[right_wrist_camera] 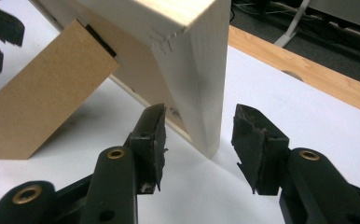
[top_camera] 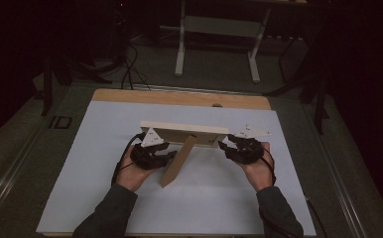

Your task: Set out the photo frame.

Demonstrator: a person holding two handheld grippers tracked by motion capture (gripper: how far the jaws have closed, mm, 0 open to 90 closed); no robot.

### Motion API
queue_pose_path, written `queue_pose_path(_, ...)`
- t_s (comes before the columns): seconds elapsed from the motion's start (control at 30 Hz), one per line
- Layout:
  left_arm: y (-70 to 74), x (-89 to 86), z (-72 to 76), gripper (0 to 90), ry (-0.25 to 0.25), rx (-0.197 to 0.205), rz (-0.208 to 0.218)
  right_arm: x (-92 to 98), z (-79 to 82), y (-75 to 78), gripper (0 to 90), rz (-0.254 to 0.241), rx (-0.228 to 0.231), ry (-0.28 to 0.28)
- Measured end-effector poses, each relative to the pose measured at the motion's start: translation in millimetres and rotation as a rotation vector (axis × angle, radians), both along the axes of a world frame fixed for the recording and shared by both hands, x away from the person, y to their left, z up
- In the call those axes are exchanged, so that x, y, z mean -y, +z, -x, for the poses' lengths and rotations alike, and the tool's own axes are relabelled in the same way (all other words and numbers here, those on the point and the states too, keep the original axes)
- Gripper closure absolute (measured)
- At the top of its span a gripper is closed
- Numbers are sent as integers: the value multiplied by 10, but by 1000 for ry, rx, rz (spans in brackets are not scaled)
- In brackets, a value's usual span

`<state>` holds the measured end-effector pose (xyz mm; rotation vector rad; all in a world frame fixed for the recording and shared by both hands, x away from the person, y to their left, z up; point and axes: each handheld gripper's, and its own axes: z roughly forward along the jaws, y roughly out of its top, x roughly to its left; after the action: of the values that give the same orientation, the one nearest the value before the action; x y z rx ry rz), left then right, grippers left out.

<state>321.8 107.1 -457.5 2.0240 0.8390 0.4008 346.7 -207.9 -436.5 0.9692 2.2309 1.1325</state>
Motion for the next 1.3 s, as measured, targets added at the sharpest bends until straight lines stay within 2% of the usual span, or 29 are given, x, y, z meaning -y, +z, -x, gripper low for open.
queue_pose_path(0.43,15,-192,-2,600,52,-16,41,77,28,-40,537,7,-18,1)
queue_pose_path(0.53,29,-237,-7,600,72,-17,48,106,33,-53,591,4,-21,2)
queue_pose_path(0.63,45,-257,7,619,89,2,49,128,37,-64,623,0,-29,17)
queue_pose_path(0.67,66,-284,18,639,100,14,72,153,42,-76,652,-1,-34,18)
queue_pose_path(0.73,91,-311,22,644,119,25,85,178,47,-85,672,-8,-38,16)
queue_pose_path(0.87,127,-358,4,649,143,20,97,231,38,-80,704,-9,-37,1)
queue_pose_path(1.0,149,-364,-4,673,150,24,93,272,4,-48,789,-16,-34,-39)
queue_pose_path(1.03,149,-364,-4,679,150,24,93,272,4,-48,789,-16,-34,-39)
queue_pose_path(1.13,176,-341,-27,718,163,25,84,248,-34,-2,862,-15,-19,-57)
queue_pose_path(1.2,188,-336,-33,759,169,28,78,224,-54,22,895,-18,-9,-64)
queue_pose_path(1.3,213,-322,-48,830,176,32,74,189,-73,56,898,-22,4,-67)
